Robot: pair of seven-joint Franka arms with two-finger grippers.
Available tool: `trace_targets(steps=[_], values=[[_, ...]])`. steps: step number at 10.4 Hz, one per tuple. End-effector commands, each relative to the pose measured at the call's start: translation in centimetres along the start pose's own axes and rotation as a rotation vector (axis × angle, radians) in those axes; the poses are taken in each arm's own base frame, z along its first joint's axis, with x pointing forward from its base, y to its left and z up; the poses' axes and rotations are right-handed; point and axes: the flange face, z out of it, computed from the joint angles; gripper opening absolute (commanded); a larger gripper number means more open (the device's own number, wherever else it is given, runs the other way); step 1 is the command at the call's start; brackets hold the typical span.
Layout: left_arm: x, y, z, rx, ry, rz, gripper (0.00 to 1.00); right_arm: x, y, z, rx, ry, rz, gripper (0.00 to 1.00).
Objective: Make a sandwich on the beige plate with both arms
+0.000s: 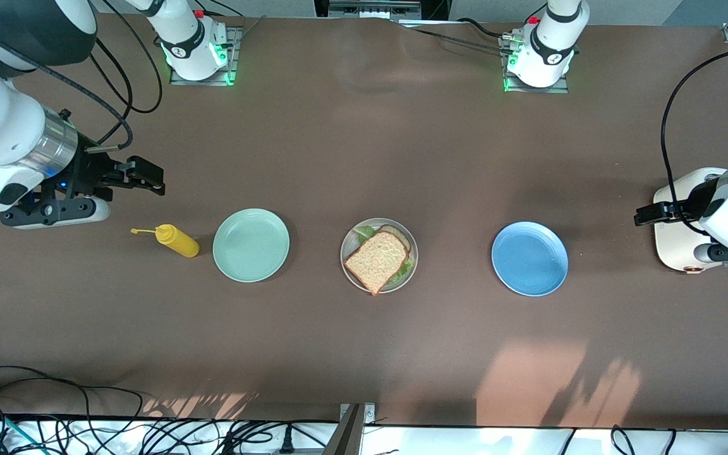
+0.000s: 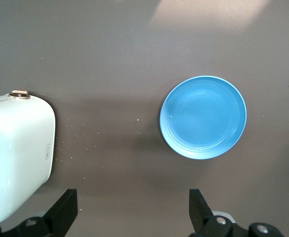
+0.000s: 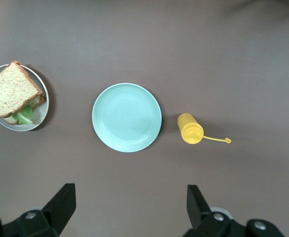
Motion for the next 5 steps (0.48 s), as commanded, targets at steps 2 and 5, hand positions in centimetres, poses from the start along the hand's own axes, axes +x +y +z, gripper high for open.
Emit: trace_targets(steps=[2,5], values=[[-0.4,-0.2,-0.3,0.029,0.017,0.025,1.00,-0.1,1.0,-1.2,-0.024,0.021,0.003,1.00],[-0.3,-0.3,-0.2,0.029,0.015,0.024,1.00,0.0,2.0,-0.8,-0.042,0.011,0.007,1.00]])
